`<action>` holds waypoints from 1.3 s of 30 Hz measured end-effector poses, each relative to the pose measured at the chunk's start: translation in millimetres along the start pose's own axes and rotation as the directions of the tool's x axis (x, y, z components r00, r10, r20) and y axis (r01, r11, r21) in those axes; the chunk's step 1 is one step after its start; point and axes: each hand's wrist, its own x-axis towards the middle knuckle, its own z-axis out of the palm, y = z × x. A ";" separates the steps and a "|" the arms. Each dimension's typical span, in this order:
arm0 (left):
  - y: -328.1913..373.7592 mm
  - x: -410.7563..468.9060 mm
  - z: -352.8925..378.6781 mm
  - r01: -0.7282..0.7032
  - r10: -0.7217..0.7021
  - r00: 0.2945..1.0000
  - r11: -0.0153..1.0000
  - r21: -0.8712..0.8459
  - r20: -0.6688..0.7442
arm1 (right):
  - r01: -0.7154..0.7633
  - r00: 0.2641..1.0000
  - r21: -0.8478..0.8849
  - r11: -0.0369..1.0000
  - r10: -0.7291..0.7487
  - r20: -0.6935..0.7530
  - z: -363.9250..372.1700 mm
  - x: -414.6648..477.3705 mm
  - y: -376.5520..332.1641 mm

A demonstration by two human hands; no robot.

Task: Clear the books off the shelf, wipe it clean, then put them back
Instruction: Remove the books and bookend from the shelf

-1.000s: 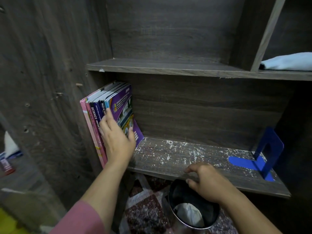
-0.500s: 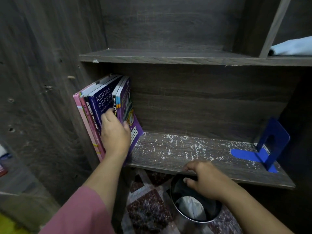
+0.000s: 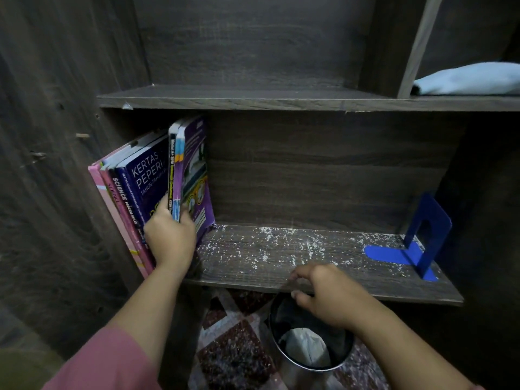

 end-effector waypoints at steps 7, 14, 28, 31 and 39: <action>29.8 -24.5 -13.3 -0.324 0.317 0.938 0.945 0.030 0.141 | 0.157 0.931 -0.023 0.987 -0.156 -0.330 -21.5 -7.3 -15.7; 56.6 -49.4 -6.7 -0.659 0.624 0.739 0.748 0.078 0.253 | 0.195 0.547 -0.193 0.962 -0.270 -0.792 -30.8 -12.3 -21.7; 86.8 -70.5 -8.1 -0.789 0.755 0.614 0.594 0.155 0.231 | -0.210 0.554 -0.304 0.929 -0.143 -0.820 -40.6 -27.0 -31.6; 91.0 -82.4 -6.8 -0.842 0.813 0.539 0.528 0.110 0.221 | -0.171 0.712 -0.348 0.922 -0.128 -0.691 -34.0 -16.2 -17.7; 106.5 -61.1 -33.9 -0.763 0.544 0.638 0.544 0.350 0.545 | -0.071 0.726 -0.277 0.958 -0.141 -0.673 -44.7 -24.5 -3.5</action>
